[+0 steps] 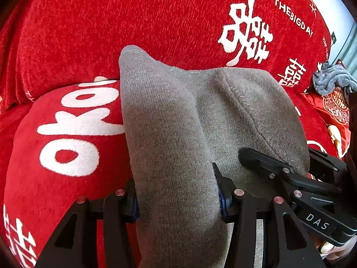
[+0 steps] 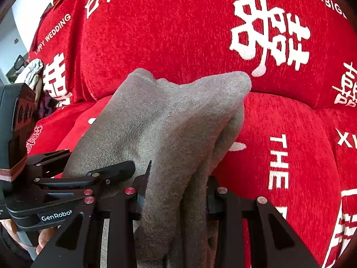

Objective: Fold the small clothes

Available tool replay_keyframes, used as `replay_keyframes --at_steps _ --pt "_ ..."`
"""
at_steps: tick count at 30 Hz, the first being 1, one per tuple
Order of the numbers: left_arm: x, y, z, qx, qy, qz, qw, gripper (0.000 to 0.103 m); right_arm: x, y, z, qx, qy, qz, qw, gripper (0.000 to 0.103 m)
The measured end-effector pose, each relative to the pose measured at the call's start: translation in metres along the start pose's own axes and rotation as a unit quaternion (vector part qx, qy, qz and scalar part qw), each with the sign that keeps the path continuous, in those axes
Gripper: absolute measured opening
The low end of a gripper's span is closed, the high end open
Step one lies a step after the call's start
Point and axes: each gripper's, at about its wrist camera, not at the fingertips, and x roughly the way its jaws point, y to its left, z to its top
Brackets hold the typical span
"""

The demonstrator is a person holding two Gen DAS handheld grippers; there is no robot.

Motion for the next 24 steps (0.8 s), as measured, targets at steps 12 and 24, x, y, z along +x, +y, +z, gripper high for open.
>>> replay_keyframes --at_steps 12,24 --pt "-0.046 -0.001 -0.025 0.004 -0.017 0.001 0.9999 0.052 -0.038 0.033 -0.016 -0.01 -0.011 -0.004 1.0 0.036" --pt "-0.083 -0.002 -0.059 0.024 -0.027 0.013 0.9993 0.052 -0.069 0.066 -0.047 -0.001 -0.022 -0.014 1.0 0.036"
